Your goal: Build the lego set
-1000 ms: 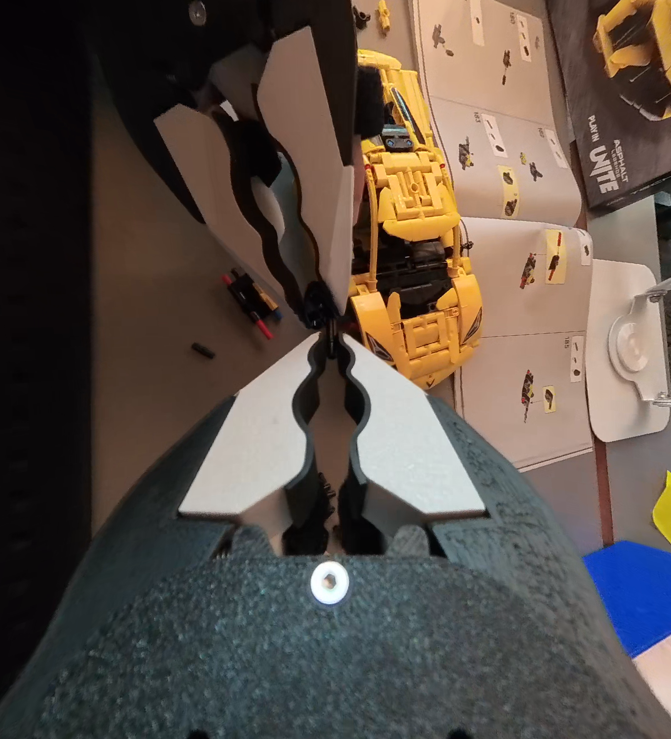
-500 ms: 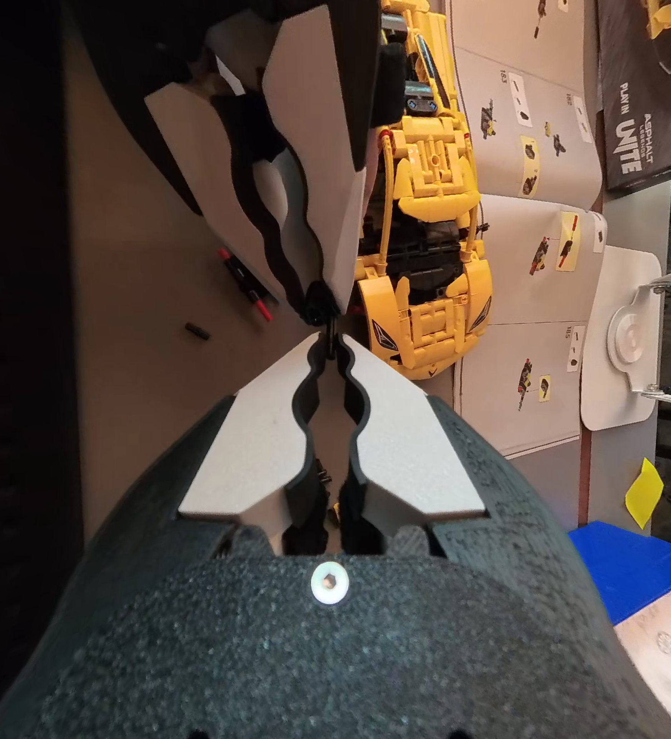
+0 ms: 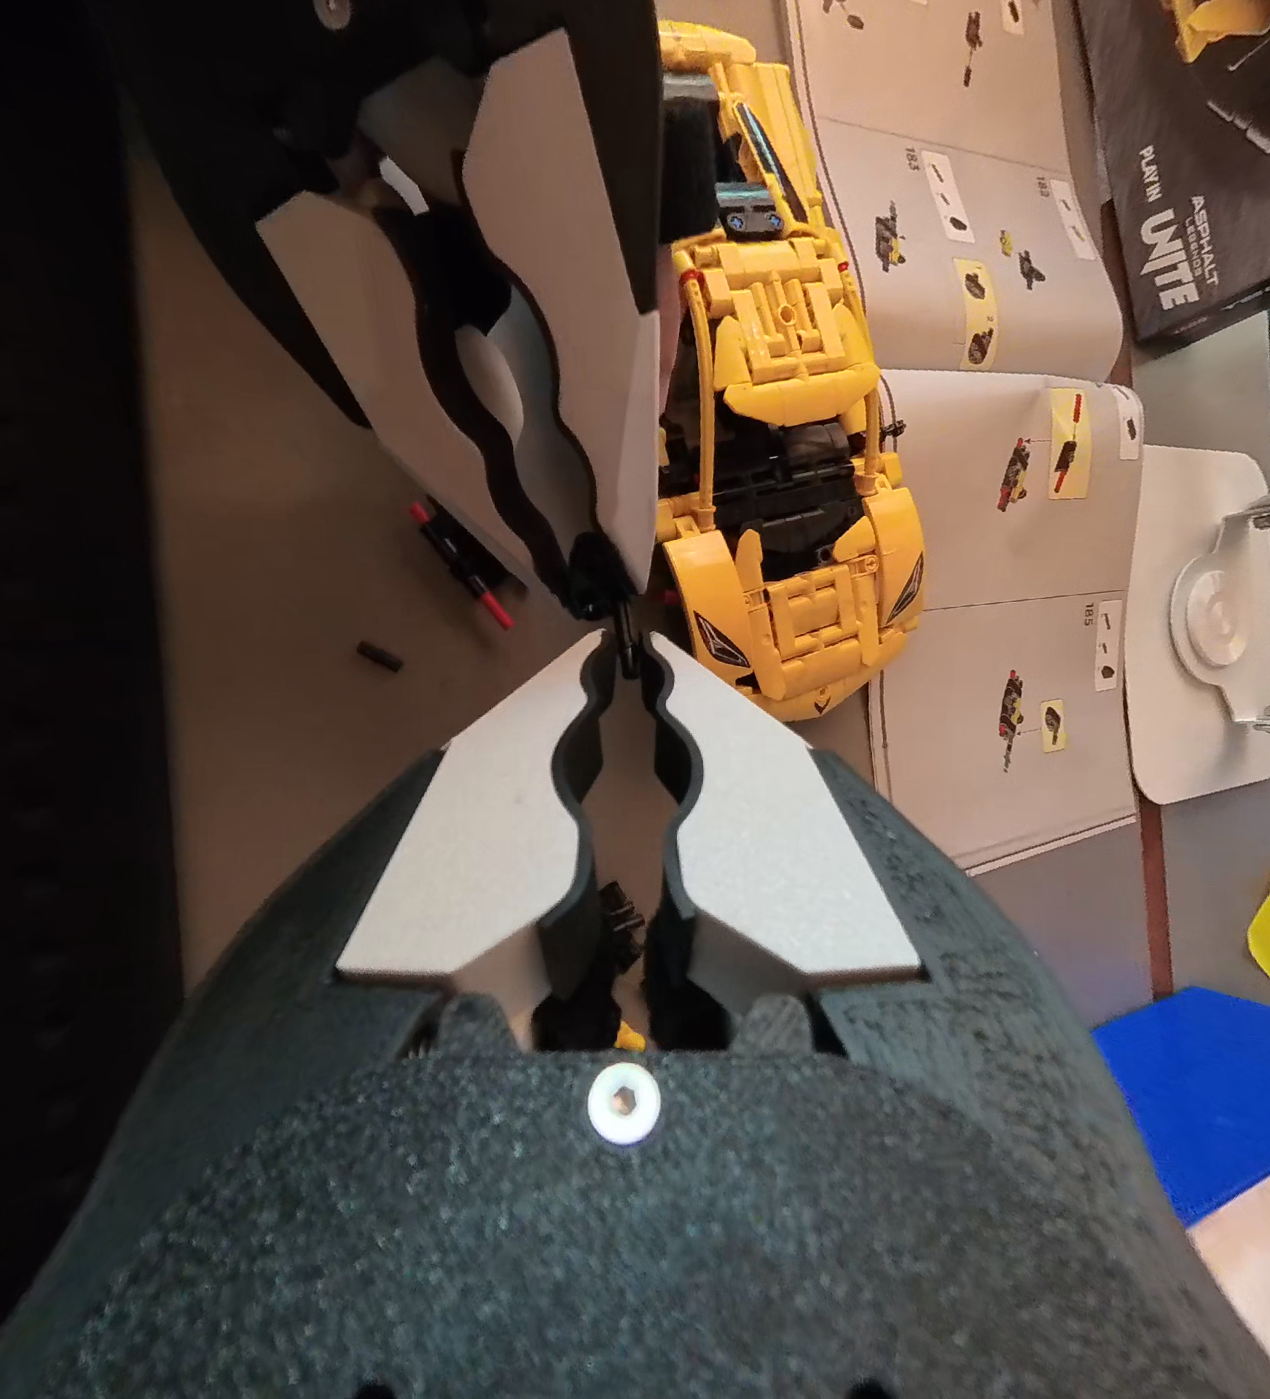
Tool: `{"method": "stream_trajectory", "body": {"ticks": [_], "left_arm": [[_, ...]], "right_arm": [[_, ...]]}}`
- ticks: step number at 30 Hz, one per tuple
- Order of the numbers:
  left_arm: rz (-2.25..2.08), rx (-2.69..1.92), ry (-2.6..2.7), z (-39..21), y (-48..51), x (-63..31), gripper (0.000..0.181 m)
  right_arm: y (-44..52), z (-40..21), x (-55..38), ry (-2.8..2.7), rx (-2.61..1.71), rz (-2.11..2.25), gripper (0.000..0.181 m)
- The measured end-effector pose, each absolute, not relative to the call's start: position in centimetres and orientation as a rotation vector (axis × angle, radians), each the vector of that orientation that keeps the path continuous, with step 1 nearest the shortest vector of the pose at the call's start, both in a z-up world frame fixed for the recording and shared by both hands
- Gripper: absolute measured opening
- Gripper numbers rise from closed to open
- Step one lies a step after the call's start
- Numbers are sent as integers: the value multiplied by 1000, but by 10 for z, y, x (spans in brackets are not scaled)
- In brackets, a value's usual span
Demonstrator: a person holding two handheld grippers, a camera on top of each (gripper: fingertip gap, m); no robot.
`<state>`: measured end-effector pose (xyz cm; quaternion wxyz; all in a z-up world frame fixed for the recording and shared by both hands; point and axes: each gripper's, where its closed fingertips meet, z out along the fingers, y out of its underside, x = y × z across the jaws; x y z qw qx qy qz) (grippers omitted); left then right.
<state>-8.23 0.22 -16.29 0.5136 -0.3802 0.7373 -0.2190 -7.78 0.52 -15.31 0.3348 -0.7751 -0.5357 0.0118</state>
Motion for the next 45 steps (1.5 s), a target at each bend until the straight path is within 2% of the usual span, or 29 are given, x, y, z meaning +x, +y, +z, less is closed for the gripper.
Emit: {"method": "stream_trajectory", "body": {"ticks": [16,35,45], "left_arm": [[-426,-860,1794,-167,1,-81,14],[-102,-748,1886,-189,1,-78,14],[-259,-810,1812,-172,5,-82,15]], "right_arm": [[4,-161,-77,-1490,-2032,-76,3],[1,-181,-77,-1512,-2174,-122,2],[6,-165,-80,-1393,-2142,29,4]]}}
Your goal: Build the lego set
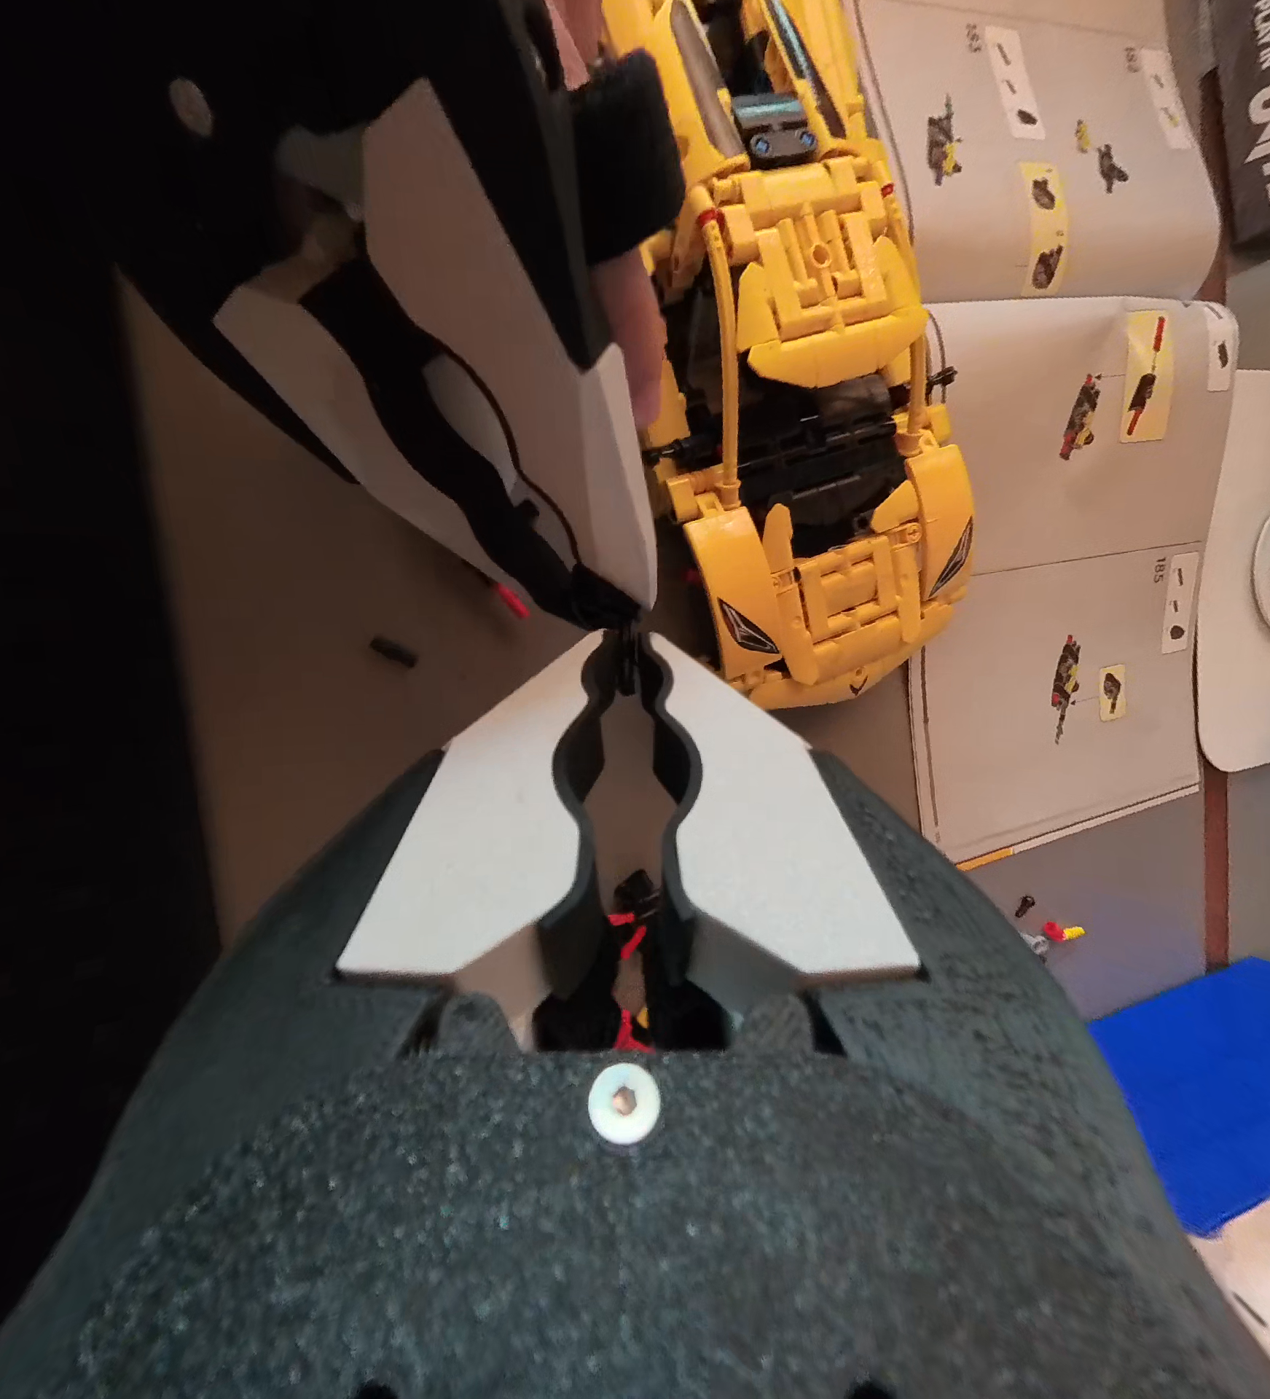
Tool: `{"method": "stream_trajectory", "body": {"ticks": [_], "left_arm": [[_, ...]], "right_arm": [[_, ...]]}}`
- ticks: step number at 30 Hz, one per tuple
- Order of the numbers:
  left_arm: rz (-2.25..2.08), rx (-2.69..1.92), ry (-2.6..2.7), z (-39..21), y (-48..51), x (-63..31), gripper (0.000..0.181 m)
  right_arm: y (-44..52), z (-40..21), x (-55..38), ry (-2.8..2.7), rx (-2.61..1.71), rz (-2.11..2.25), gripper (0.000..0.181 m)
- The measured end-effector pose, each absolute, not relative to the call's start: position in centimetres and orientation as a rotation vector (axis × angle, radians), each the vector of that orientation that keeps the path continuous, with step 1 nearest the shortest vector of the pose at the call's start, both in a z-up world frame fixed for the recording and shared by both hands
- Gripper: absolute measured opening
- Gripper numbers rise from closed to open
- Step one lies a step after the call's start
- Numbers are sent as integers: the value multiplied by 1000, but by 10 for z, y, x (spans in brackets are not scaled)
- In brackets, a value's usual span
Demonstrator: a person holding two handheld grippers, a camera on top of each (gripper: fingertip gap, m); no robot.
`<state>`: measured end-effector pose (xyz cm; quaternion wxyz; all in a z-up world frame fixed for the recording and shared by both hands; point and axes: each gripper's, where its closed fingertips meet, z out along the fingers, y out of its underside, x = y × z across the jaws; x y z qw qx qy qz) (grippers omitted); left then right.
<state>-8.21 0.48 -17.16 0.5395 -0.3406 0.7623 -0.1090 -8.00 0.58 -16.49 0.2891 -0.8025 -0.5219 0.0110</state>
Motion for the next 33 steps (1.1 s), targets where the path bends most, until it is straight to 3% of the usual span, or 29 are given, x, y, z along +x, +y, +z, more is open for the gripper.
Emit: {"method": "stream_trajectory", "body": {"ticks": [6,10,13,20,33], "left_arm": [[-477,-873,1668,-141,11,-87,15],[-708,-796,1501,-102,6,-96,15],[-820,-728,1452,-87,-2,-101,15],[-800,-666,1503,-95,-12,-101,15],[-743,-707,1529,-98,-15,-100,14]], "right_arm": [[8,-133,-72,-1034,-2035,394,29],[-2,-85,-84,-494,-1759,1333,47],[-9,-67,-93,-301,-1529,1864,44],[-11,-85,-111,-289,-1511,2041,30],[-13,-92,-108,-226,-1392,2201,23]]}}
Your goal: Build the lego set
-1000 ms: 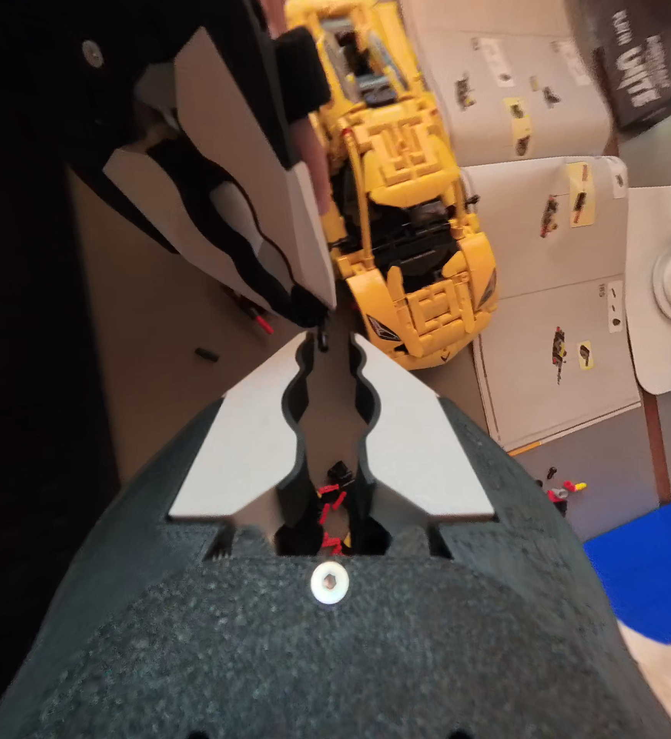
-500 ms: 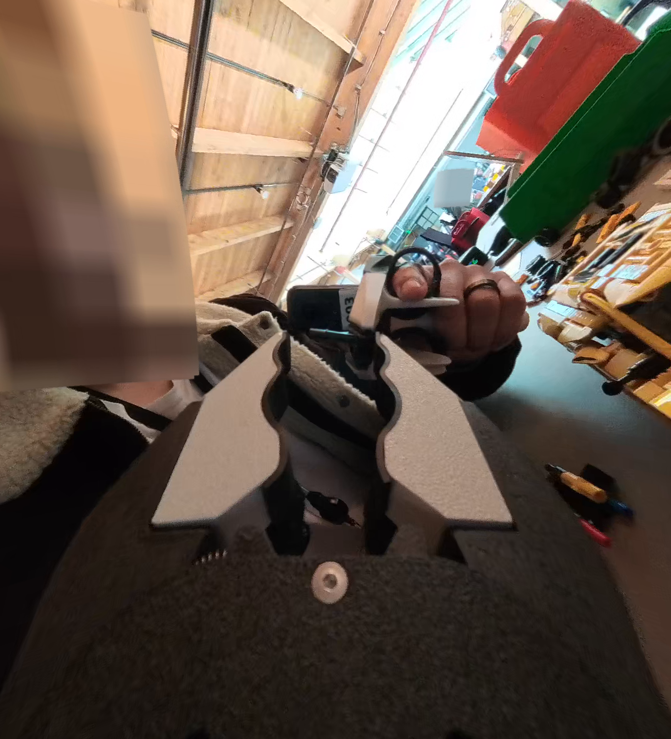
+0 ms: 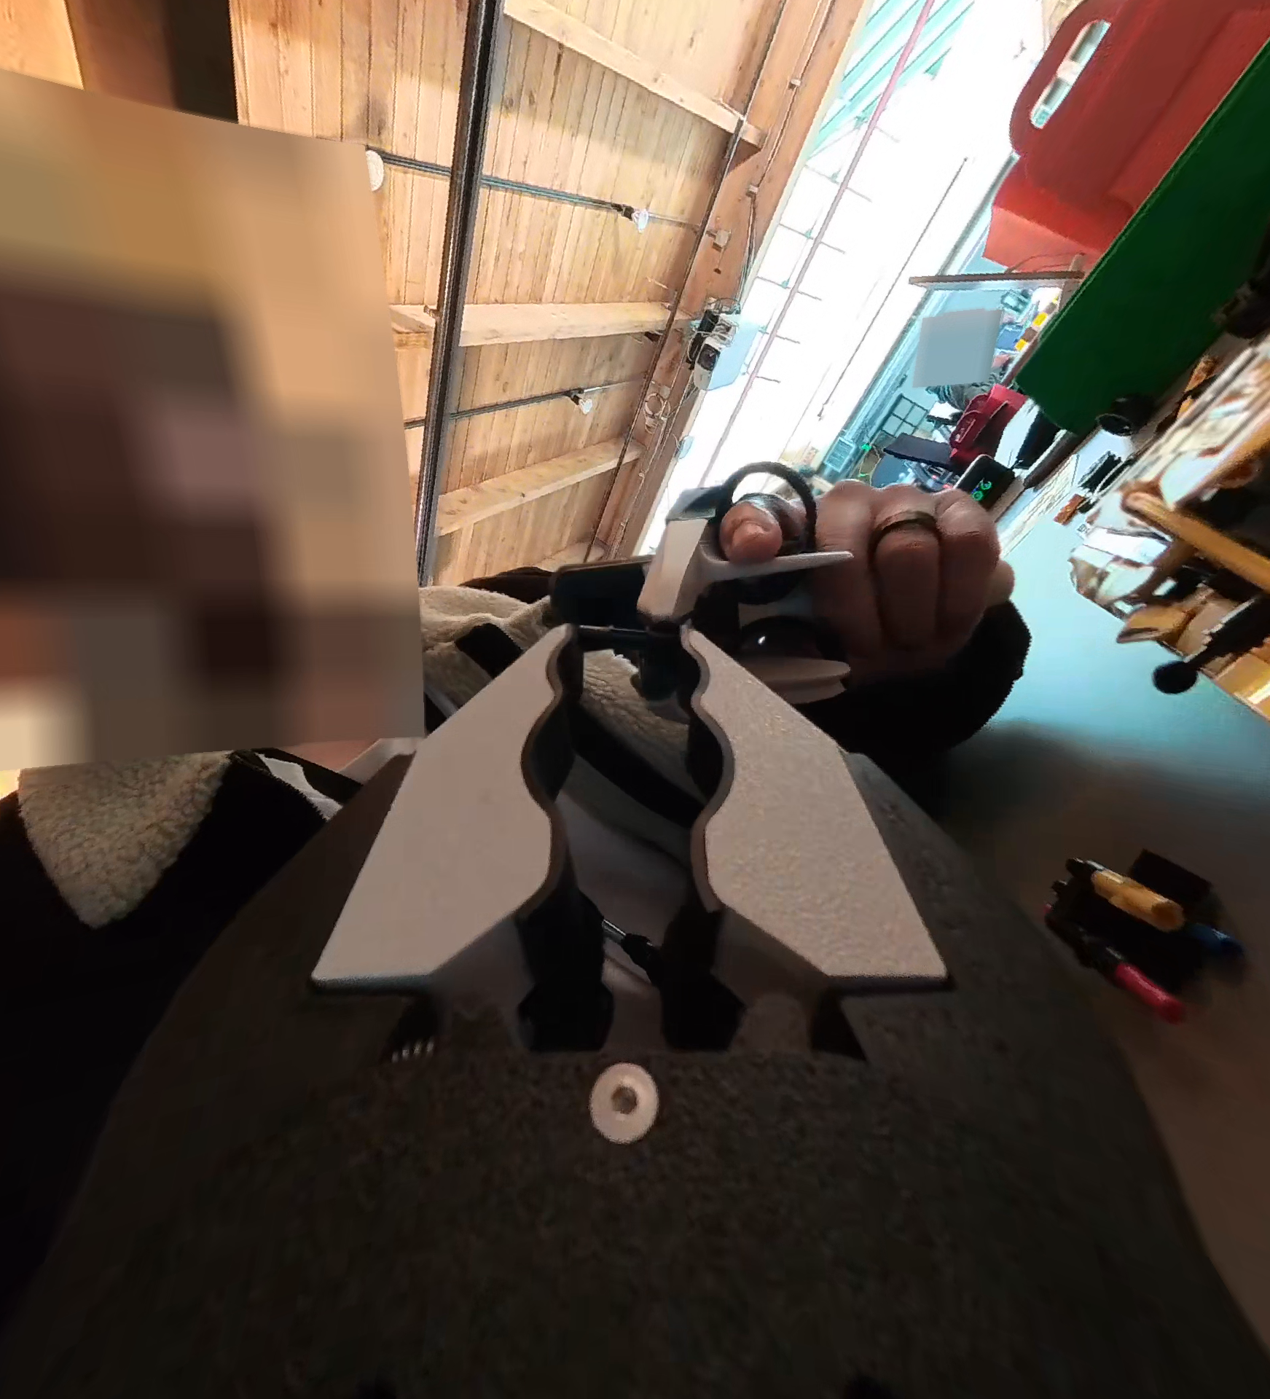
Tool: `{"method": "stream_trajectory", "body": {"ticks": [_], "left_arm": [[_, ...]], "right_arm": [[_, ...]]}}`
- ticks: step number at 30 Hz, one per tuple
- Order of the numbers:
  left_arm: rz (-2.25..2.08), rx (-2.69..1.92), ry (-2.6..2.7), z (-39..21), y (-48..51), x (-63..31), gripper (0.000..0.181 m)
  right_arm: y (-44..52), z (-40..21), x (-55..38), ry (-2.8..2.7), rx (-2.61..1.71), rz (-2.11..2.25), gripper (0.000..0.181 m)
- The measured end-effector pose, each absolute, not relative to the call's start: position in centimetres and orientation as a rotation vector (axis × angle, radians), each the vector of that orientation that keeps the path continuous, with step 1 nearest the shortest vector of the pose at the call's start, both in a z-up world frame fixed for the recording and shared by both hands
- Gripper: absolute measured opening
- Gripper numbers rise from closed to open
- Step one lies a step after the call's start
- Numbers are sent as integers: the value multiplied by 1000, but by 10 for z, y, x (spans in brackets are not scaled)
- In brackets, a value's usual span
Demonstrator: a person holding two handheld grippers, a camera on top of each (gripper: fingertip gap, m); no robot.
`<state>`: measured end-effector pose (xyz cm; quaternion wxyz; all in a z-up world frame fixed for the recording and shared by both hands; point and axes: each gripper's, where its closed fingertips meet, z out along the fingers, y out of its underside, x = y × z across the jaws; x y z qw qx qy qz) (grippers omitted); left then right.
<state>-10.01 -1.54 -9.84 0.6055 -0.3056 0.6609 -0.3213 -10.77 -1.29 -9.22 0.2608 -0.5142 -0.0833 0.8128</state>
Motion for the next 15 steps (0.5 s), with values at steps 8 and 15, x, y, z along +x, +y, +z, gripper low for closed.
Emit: {"method": "stream_trajectory", "body": {"ticks": [8,15], "left_arm": [[-682,-694,1540,-101,-11,-100,14],[-650,-672,1583,-106,-16,-100,15]], "right_arm": [[-5,-103,-104,-271,-1545,2033,34],[-12,-107,-99,-288,-1636,2024,23]]}}
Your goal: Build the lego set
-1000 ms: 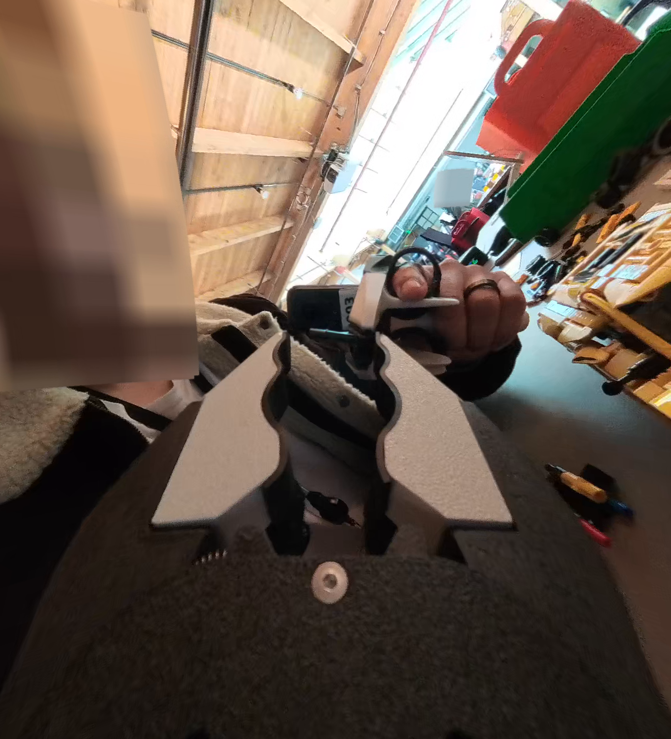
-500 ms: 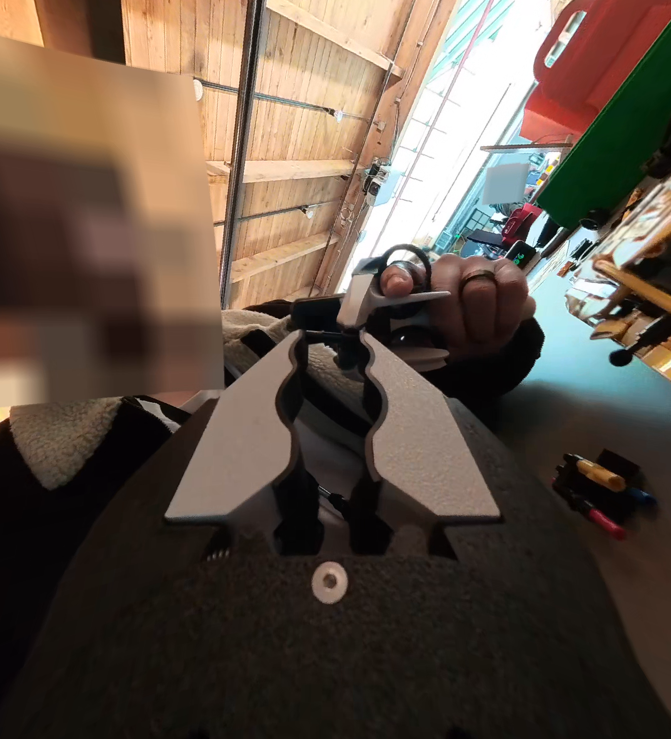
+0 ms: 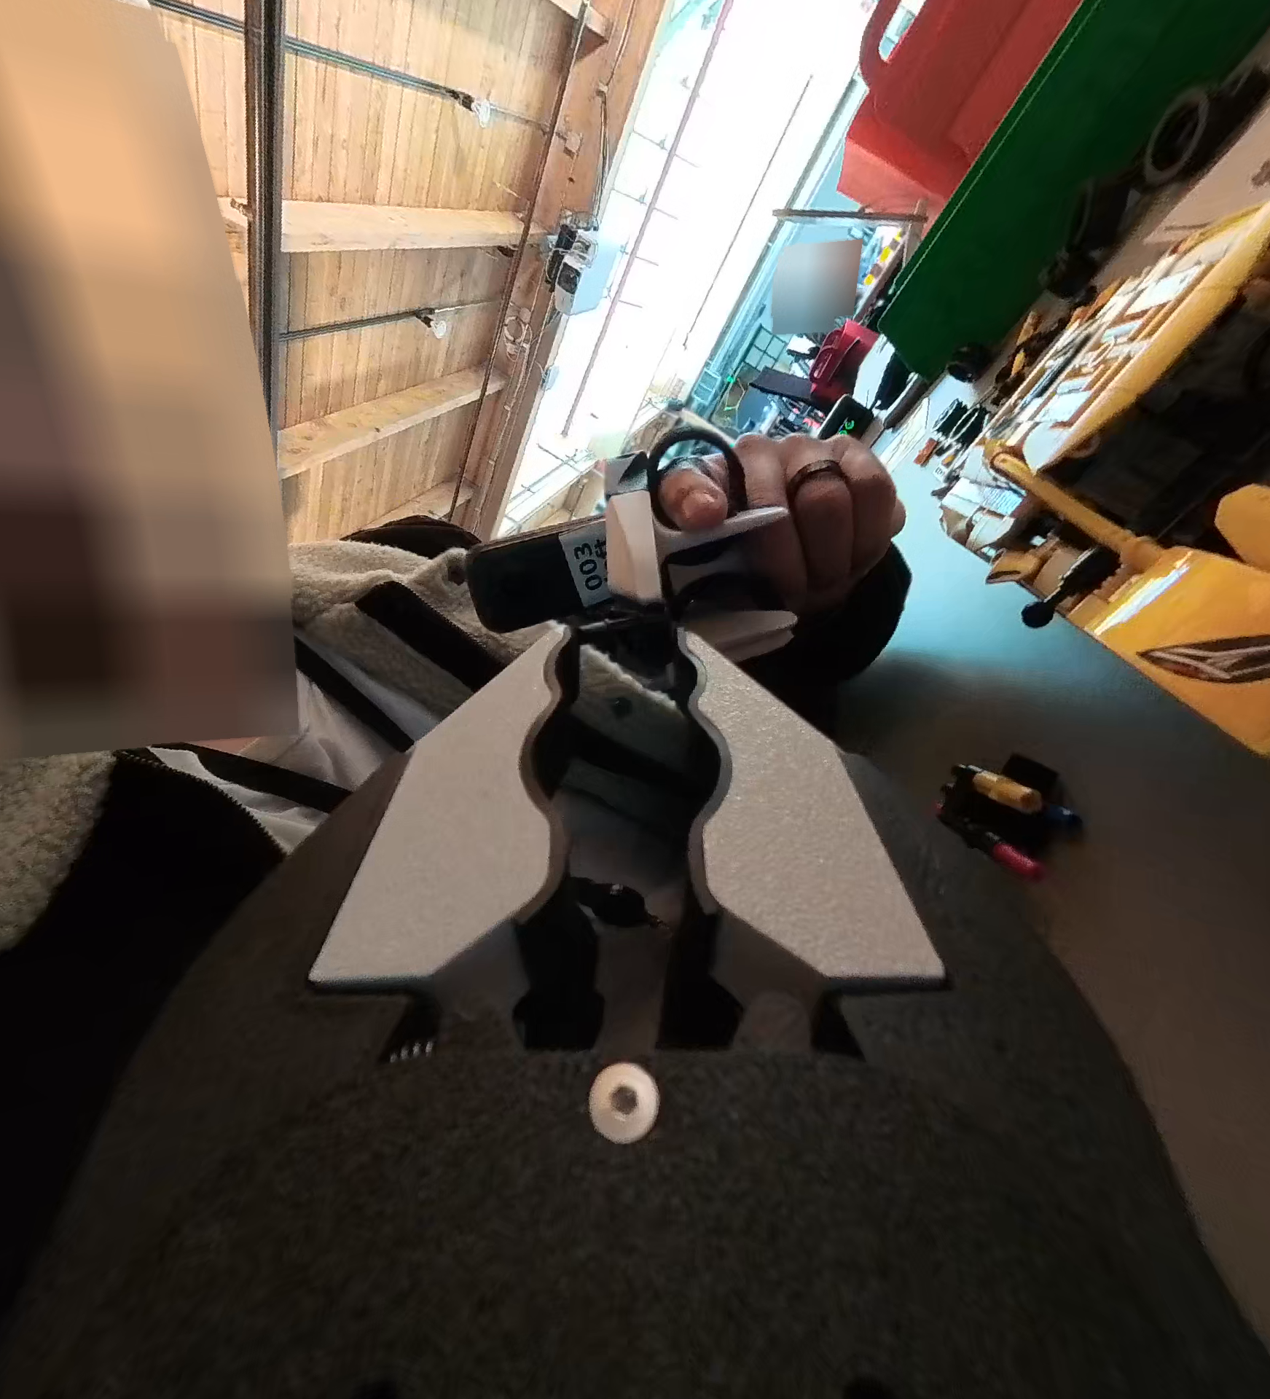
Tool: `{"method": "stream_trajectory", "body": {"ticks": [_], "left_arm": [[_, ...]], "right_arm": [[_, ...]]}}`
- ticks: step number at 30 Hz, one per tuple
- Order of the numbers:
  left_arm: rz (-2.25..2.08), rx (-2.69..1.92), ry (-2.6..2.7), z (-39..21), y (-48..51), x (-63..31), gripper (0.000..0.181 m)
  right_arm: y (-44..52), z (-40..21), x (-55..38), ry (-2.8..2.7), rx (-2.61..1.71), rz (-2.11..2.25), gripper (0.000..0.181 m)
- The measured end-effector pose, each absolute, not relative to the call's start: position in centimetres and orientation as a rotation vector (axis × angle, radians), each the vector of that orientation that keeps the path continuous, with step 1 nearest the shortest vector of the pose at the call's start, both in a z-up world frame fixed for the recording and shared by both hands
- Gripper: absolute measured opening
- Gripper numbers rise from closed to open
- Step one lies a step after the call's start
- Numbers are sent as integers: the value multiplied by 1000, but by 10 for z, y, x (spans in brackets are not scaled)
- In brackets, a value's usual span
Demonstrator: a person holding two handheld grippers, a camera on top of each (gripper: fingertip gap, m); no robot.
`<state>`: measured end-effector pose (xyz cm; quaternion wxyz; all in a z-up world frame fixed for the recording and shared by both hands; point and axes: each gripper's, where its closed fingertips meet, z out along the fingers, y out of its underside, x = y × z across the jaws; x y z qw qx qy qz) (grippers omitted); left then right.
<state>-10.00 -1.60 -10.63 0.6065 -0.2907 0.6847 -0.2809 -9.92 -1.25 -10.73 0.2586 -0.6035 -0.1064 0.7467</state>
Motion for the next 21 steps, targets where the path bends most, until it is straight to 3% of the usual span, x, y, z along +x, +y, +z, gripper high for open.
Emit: {"method": "stream_trajectory", "body": {"ticks": [21], "left_arm": [[-757,-804,1562,-105,-15,-98,15]], "right_arm": [[-8,-105,-97,-216,-1531,2064,18]]}}
